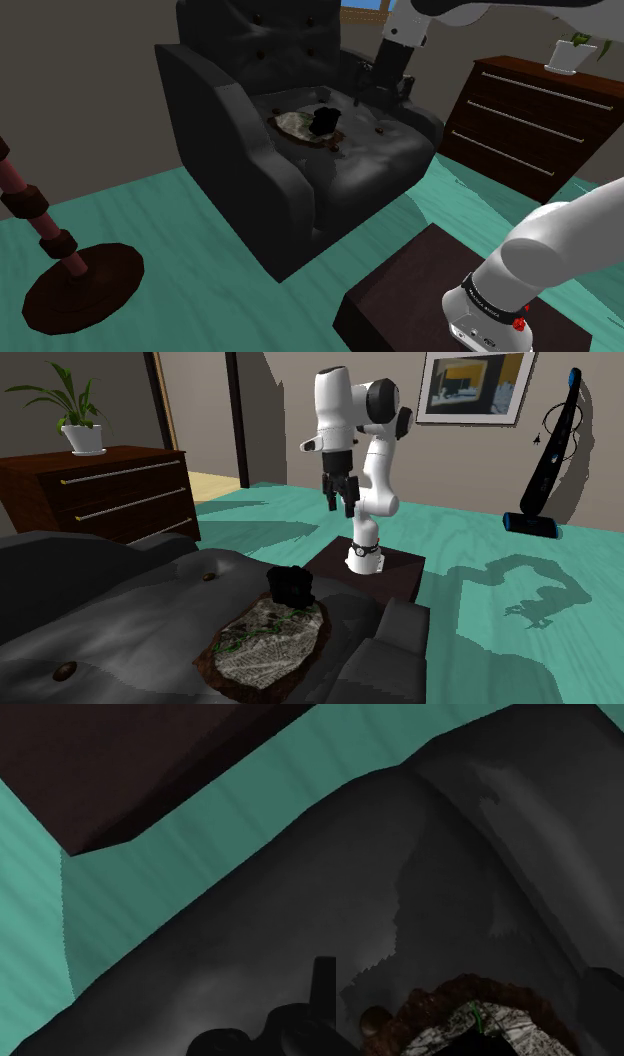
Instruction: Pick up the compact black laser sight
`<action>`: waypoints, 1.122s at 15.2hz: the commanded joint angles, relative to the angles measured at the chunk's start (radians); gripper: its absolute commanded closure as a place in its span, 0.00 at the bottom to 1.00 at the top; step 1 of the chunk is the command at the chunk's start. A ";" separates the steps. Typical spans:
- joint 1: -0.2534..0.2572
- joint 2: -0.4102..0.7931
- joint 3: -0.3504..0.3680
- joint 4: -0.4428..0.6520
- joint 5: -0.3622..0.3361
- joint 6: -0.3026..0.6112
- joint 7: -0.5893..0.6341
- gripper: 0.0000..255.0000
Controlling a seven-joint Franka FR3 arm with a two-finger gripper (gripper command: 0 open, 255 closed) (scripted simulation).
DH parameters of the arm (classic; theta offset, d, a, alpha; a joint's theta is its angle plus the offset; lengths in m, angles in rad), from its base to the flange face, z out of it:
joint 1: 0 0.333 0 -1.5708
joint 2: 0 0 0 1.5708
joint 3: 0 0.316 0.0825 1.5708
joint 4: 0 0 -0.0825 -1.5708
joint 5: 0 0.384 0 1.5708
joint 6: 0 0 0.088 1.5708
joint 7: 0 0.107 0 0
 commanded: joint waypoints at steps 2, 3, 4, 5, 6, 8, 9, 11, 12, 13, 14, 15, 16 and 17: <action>-0.017 0.124 0.021 0.087 0.001 0.027 0.118 0.00; -0.022 0.165 0.025 0.120 0.000 0.032 0.156 0.00; -0.026 0.206 0.029 0.154 -0.002 0.036 0.193 0.00; -0.030 0.247 0.032 0.189 -0.004 0.038 0.230 0.00; -0.033 0.288 0.033 0.225 -0.006 0.040 0.266 0.00; -0.037 0.369 0.033 0.299 -0.011 0.041 0.336 0.00; -0.038 0.410 0.031 0.338 -0.013 0.040 0.371 0.00; -0.040 0.492 0.024 0.418 -0.017 0.035 0.437 0.00; -0.041 0.532 0.020 0.460 -0.018 0.031 0.469 0.00; -0.042 0.573 0.015 0.503 -0.019 0.026 0.501 0.00; -0.043 0.614 0.010 0.547 -0.019 0.020 0.532 0.00; -0.043 0.633 0.007 0.567 -0.019 0.017 0.546 0.00; -0.043 0.632 0.007 0.553 -0.018 0.031 0.543 0.00; -0.043 0.632 0.007 0.539 -0.017 0.044 0.541 0.00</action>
